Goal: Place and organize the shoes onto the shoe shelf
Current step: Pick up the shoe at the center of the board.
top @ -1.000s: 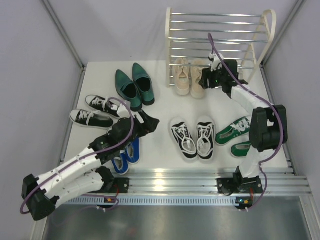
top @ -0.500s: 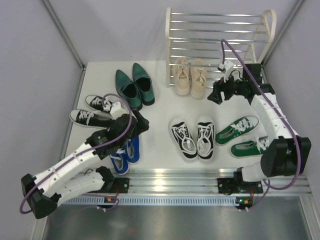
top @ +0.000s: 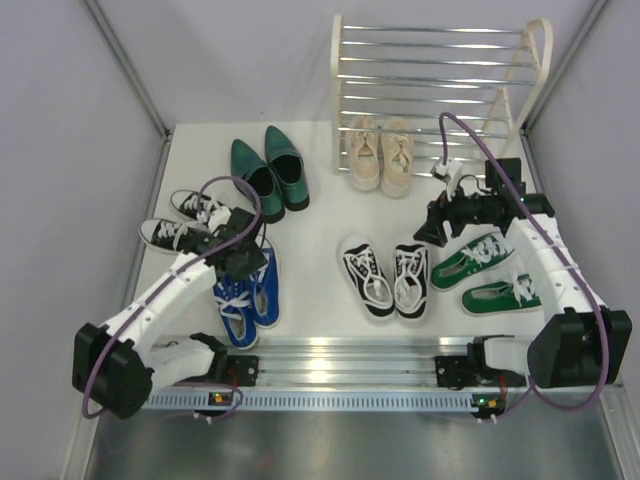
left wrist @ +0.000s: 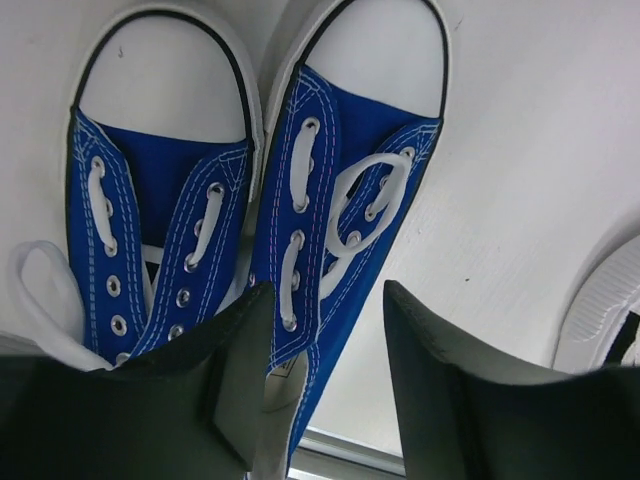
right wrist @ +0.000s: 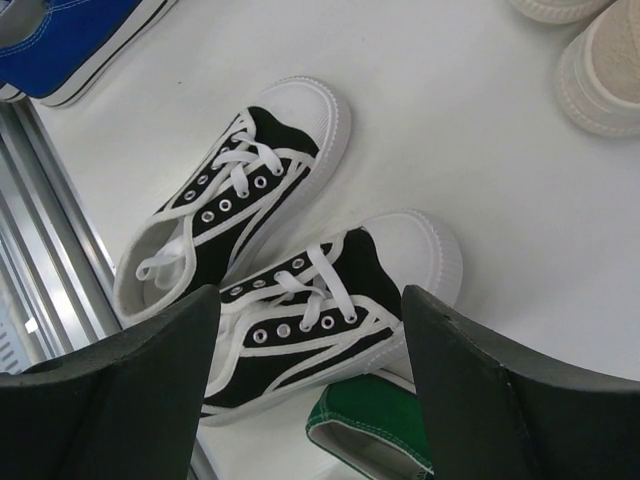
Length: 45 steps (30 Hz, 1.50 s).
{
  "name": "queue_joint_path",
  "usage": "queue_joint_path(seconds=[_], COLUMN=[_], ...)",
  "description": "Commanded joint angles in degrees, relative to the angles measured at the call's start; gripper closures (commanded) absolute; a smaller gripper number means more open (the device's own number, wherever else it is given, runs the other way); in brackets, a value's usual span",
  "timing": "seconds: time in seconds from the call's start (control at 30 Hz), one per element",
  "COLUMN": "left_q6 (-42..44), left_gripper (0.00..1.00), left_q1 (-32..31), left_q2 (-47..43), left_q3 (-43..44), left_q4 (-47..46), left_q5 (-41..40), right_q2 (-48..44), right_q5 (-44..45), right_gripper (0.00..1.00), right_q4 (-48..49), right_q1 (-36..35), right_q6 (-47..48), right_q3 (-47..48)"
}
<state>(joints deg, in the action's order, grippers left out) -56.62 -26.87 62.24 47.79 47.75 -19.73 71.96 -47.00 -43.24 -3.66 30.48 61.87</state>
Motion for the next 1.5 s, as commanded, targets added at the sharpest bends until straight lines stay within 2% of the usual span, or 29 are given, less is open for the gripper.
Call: queue_joint_path(seconds=[0.0, 0.23, 0.27, 0.37, 0.47, 0.53, 0.57, 0.63, 0.73, 0.77, 0.83, 0.87, 0.93, 0.97, 1.0, 1.07, 1.1, 1.2, 1.27, 1.33, 1.47], left_q6=[0.7, 0.1, 0.5, 3.5, 7.6, 10.1, 10.9, 12.4, 12.2, 11.5, 10.1, 9.6, 8.0, 7.6, 7.1, 6.7, 6.7, 6.5, 6.4, 6.2, 5.2], left_gripper=[0.54, 0.58, 0.65, 1.0, 1.0, 1.0, 1.0, 1.0, 1.0, 1.0, 1.0, 1.0, 1.0, 1.0, 1.0, 1.0, 1.0, 1.0, 1.0, 1.0, 1.0], left_q1=[0.3, 0.2, 0.2, 0.2, -1.1, -3.2, -4.2, -5.2, -7.6, -9.0, -10.6, -12.3, -13.5, -14.2, -14.4, -15.0, -15.3, -16.1, -16.7, -17.2, -17.9], left_q2=[4.5, 11.2, 11.9, 11.8, 8.5, 6.6, 4.9, 3.5, 1.2, 0.9, 0.3, 0.3, 0.7, 1.0, 1.4, 2.7, 3.3, 5.6, 7.0, 7.8, 7.9], left_q3=[0.2, -1.0, -0.9, 1.6, 4.3, 5.9, 6.3, 7.0, 7.5, 7.7, 8.4, 8.6, 9.0, 9.8, 10.2, 12.3, 13.0, 15.4, 16.1, 16.8, 17.0], left_q4=[1.6, 1.3, 1.2, 0.7, -2.9, -6.9, -8.4, -12.0, -18.6, -21.7, -24.9, -27.9, -31.6, -33.0, -35.9, -37.5, -39.1, -41.8, -42.9, -44.2, -46.2], left_q5=[3.4, 1.5, 1.3, 2.4, 5.8, 8.3, 12.4, 16.5, 23.1, 23.8, 23.9, 23.9, 24.7, 25.3, 26.3, 27.3, 28.4, 30.6, 32.3, 33.3, 33.8], right_q2=[-1.8, -3.1, -3.4, -4.6, -5.8, -7.0, -7.6, -7.9, -4.2, -0.4, 3.0, 4.2, 3.9, 2.8, 2.0, 0.2, -0.2, -0.1, 1.4, 2.1, 3.0], right_q5=[-2.4, -3.1, -3.6, -9.6, -15.7, -18.0, -18.6, -20.7, -24.6, -25.2, -23.1, -21.1, -15.3, -14.5, -14.1, -8.6, -6.2, 1.3, 2.7, 1.8, -1.1], right_gripper=[0.27, 0.27, 0.27, 0.27, 0.26, 0.21, 0.03, 0.01, 0.01, 0.01, 0.01, 0.04, 0.09, 0.08, 0.06, 0.01, 0.01, 0.01, 0.01, 0.01, 0.01], right_q4=[1.3, 1.7, 1.3, -2.3, -4.7, -5.3, -6.1, -5.2, -4.7, -9.8, -13.7, -12.8, -3.1, 0.8, 8.6, 15.2, 18.3, 20.0, 20.7, 24.3, 34.6], right_q1=[0.3, 0.3, 0.4, 0.2, 0.0, -0.9, -1.5, -2.0, -2.1, -3.3, -5.6, -8.3, -10.2, -11.3, -11.4, -12.6, -13.1, -16.6, -17.4, -17.3, -17.1], right_q6=[1.1, 1.0, 1.2, 4.9, 8.0, 9.9, 11.3, 10.0, 0.7, 0.1, 0.3, -5.8, -14.1, -22.4, -26.4, -38.9, -40.0, -45.8, -50.8, -53.3, -65.1], right_q3=[-0.4, -1.7, -1.9, -1.0, -0.3, -0.3, -0.4, -0.7, 2.6, 4.5, 9.3, 9.5, 7.6, 6.6, 5.6, 3.4, 3.3, 3.8, 3.5, 2.0, -2.4])
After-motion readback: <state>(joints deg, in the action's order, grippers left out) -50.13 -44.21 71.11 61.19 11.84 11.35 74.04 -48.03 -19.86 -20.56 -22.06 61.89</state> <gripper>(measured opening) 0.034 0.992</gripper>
